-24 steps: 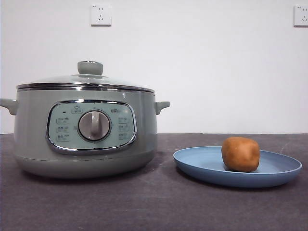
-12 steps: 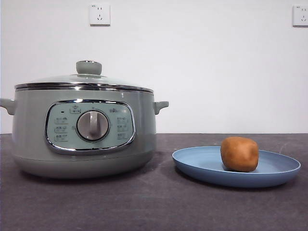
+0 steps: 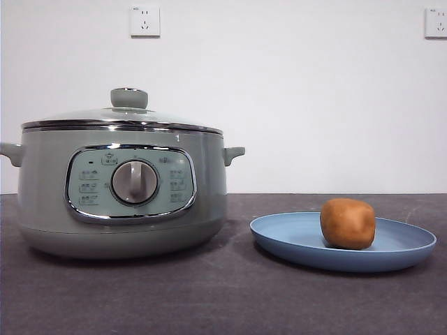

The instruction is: Take the potato out from the steamer,put the potato on the plate,close the lid

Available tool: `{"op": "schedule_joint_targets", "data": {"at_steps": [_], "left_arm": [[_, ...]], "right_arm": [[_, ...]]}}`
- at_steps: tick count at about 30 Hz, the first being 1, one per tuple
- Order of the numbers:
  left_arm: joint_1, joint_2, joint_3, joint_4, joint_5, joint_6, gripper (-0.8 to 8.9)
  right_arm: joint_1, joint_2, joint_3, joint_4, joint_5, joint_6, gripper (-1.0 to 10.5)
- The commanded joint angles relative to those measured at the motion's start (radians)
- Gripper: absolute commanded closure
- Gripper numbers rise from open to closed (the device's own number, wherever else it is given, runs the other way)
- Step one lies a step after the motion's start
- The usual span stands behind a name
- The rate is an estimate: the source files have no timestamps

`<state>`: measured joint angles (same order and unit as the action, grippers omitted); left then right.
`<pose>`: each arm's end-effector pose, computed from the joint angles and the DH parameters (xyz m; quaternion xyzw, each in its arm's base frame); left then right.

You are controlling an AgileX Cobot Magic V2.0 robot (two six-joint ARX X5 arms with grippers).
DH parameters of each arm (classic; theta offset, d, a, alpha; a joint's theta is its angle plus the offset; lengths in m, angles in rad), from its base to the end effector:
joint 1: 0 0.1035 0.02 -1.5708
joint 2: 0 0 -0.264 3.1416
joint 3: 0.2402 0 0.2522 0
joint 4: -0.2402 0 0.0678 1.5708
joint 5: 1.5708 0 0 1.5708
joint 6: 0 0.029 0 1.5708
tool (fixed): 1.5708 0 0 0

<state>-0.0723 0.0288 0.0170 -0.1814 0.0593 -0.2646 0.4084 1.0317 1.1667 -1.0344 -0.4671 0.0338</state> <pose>0.0963 -0.0087 0.1496 -0.1304 0.1042 -0.0522 0.9846 0.1576 0.0824 0.3491 0.0265 0.4409 0.3744 0.8153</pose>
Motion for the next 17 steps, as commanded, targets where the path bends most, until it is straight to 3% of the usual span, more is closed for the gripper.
{"op": "schedule_joint_targets", "data": {"at_steps": [1, 6, 9, 15, 17], "left_arm": [[0.002, -0.004, -0.014, 0.003, -0.004, -0.004, 8.17], [0.002, -0.004, -0.014, 0.004, -0.004, -0.004, 8.17], [0.002, -0.004, -0.014, 0.003, -0.004, -0.004, 8.17], [0.002, -0.004, -0.014, 0.003, -0.004, -0.004, 8.17], [0.002, -0.004, -0.014, 0.003, -0.004, -0.004, 8.17]], "right_arm": [[0.002, 0.0, 0.001, 0.004, 0.002, -0.006, 9.5], [-0.019, -0.067, 0.001, -0.003, 0.022, -0.005, 9.5], [-0.07, -0.156, -0.008, 0.019, 0.056, -0.121, 9.5], [-0.201, -0.424, -0.227, 0.361, 0.059, -0.136, 9.5], [-0.239, -0.513, -0.348, 0.476, 0.107, -0.138, 9.5]]}}
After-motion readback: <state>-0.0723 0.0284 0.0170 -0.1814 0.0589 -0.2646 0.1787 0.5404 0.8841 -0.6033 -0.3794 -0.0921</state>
